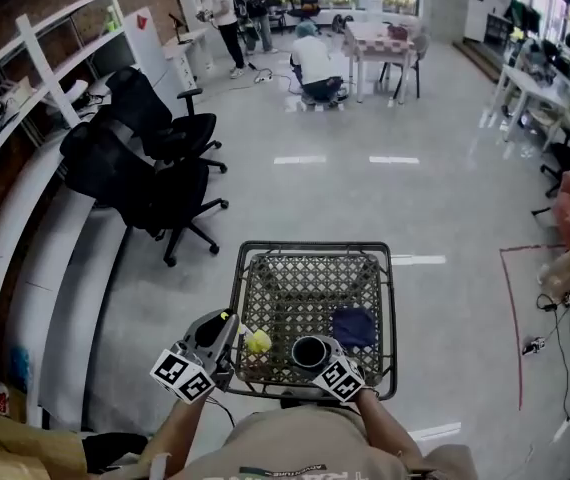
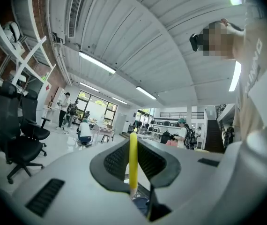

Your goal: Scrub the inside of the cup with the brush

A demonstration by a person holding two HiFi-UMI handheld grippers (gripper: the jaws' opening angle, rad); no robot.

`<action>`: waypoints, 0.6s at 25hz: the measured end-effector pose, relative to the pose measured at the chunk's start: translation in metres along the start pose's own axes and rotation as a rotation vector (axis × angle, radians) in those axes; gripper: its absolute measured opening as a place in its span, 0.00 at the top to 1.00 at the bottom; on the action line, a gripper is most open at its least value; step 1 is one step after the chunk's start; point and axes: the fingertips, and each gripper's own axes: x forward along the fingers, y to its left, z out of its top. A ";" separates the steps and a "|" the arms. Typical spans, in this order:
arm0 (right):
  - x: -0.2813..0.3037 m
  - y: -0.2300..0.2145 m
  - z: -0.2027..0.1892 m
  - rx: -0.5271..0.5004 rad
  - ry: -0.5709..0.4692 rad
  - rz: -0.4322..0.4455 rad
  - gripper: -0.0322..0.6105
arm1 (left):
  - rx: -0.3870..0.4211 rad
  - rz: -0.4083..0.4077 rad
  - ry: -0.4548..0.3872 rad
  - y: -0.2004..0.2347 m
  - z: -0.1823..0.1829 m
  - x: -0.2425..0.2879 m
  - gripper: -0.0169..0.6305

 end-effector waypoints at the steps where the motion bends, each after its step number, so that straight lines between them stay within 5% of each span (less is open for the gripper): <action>1: -0.006 -0.002 0.006 0.004 -0.001 -0.009 0.35 | 0.013 -0.020 -0.012 -0.003 0.007 0.002 0.90; 6: -0.015 -0.020 0.036 -0.059 0.010 -0.024 0.35 | 0.111 -0.101 -0.057 -0.013 0.039 0.011 0.90; 15: -0.017 -0.031 0.088 -0.074 -0.019 0.006 0.35 | 0.092 -0.157 -0.120 -0.028 0.094 0.020 0.90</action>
